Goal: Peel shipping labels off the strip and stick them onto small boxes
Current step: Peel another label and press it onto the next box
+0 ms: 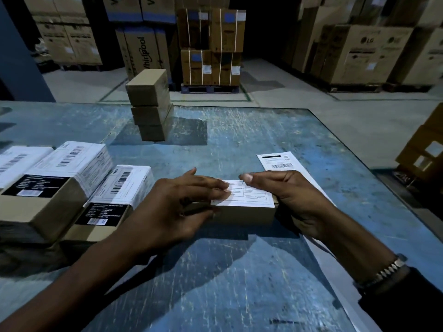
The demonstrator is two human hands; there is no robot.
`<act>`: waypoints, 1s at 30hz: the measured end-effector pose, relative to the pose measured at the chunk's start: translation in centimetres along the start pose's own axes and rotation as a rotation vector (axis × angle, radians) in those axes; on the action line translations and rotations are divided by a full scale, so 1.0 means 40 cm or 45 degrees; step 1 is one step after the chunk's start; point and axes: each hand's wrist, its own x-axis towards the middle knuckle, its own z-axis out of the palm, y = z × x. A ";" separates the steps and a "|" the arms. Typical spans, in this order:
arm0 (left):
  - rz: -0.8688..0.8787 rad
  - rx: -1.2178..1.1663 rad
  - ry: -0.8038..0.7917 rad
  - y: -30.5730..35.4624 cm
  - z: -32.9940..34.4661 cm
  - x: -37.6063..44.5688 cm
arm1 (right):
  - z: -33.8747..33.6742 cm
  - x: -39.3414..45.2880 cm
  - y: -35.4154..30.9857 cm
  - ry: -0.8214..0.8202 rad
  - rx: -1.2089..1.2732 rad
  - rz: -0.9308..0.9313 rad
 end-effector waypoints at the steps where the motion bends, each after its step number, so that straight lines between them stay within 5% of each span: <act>1: 0.008 -0.003 0.008 -0.008 0.003 0.000 | -0.003 0.000 -0.003 -0.033 -0.030 0.005; 8: 0.032 -0.104 0.049 -0.018 0.004 -0.001 | -0.016 -0.016 -0.019 -0.187 -0.112 0.052; 15: 0.041 -0.086 0.100 -0.017 0.014 -0.006 | 0.004 -0.009 0.002 -0.009 0.043 0.070; 24: -0.010 -0.087 0.151 -0.004 0.015 -0.009 | 0.000 -0.023 -0.013 -0.178 -0.080 0.063; 30: 0.016 -0.092 0.132 0.001 0.009 -0.010 | 0.017 -0.017 -0.003 0.028 0.123 0.104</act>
